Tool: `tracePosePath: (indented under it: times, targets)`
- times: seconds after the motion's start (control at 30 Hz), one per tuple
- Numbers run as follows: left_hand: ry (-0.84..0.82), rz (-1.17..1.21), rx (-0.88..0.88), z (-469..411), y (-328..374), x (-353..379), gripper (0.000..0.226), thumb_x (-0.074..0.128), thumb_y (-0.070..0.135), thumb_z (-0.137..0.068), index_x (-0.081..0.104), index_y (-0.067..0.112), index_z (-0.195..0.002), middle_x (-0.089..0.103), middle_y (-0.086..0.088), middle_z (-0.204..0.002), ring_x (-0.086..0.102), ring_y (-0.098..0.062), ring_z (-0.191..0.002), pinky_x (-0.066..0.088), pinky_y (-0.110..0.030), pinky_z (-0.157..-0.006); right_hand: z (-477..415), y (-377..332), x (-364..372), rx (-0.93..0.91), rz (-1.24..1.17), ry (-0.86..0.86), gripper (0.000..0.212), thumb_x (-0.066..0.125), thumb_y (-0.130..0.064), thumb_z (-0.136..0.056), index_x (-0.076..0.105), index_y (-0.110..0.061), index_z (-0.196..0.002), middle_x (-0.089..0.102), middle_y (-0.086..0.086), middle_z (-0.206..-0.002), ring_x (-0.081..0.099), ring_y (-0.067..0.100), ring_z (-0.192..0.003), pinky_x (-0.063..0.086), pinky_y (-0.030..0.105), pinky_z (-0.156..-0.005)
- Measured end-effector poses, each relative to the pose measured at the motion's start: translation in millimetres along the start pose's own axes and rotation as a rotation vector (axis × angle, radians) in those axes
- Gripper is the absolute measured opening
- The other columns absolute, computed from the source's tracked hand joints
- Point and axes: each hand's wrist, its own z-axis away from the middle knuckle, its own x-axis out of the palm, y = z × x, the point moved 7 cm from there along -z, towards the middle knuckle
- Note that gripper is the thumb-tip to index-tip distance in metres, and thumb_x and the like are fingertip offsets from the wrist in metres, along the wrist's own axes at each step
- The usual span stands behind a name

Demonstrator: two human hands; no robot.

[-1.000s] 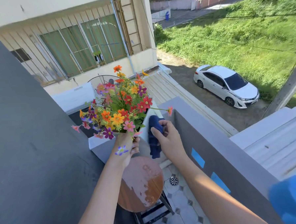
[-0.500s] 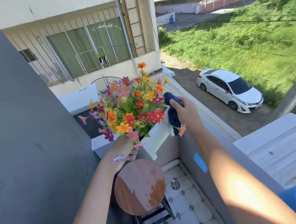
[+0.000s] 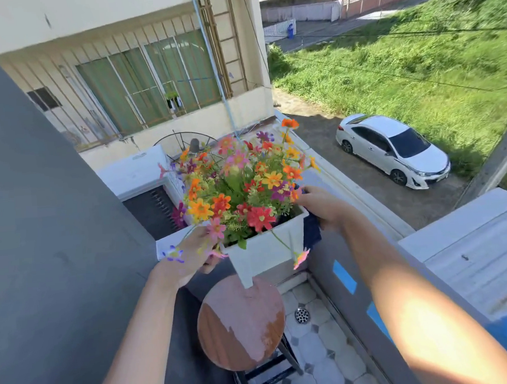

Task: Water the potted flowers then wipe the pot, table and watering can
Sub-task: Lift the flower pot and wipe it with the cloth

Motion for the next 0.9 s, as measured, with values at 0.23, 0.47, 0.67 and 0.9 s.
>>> tracePosePath:
  times: [0.23, 0.47, 0.67, 0.9]
  targets:
    - [0.192, 0.24, -0.029, -21, -25, -14, 0.033, 0.036, 0.016, -0.106, 0.042, 0.014, -0.074, 0.044, 0.0, -0.053, 0.038, -0.012, -0.046, 0.024, -0.014, -0.034, 14, -5, -6, -0.091, -0.018, 0.276, 0.024, 0.071, -0.021, -0.077, 0.048, -0.013, -0.074, 0.036, 0.003, -0.062, 0.036, 0.018, -0.057, 0.028, 0.026, -0.05]
    - [0.542, 0.184, -0.068, -9, -34, 20, 0.038, 0.047, 0.052, -0.086, 0.057, 0.015, -0.086, 0.059, -0.015, -0.073, 0.054, -0.028, -0.061, 0.042, -0.031, -0.055, 15, 8, 2, -0.168, -0.098, 0.558, 0.037, 0.072, -0.039, -0.057, 0.055, -0.013, -0.077, 0.057, -0.003, -0.067, 0.055, 0.018, -0.063, 0.04, 0.029, -0.059]
    - [0.344, 0.223, -0.212, -18, -29, 90, 0.086, 0.056, 0.068, -0.07, 0.059, -0.002, -0.12, 0.067, -0.002, -0.061, 0.054, -0.02, -0.049, 0.038, -0.028, -0.047, 27, 19, 24, -0.143, -0.146, 0.585, 0.044, 0.078, -0.031, -0.073, 0.053, -0.018, -0.107, 0.061, -0.008, -0.09, 0.061, 0.015, -0.084, 0.043, 0.03, -0.074]
    - [0.303, 0.259, -0.273, -19, -31, 82, 0.025, 0.054, 0.028, -0.084, 0.047, 0.014, -0.065, 0.042, -0.003, -0.055, 0.029, -0.016, -0.038, 0.018, -0.022, -0.042, 40, 22, 39, -0.186, -0.106, 0.54, 0.046, 0.078, -0.027, -0.076, 0.048, -0.023, -0.109, 0.057, -0.011, -0.092, 0.058, 0.009, -0.081, 0.039, 0.027, -0.067]
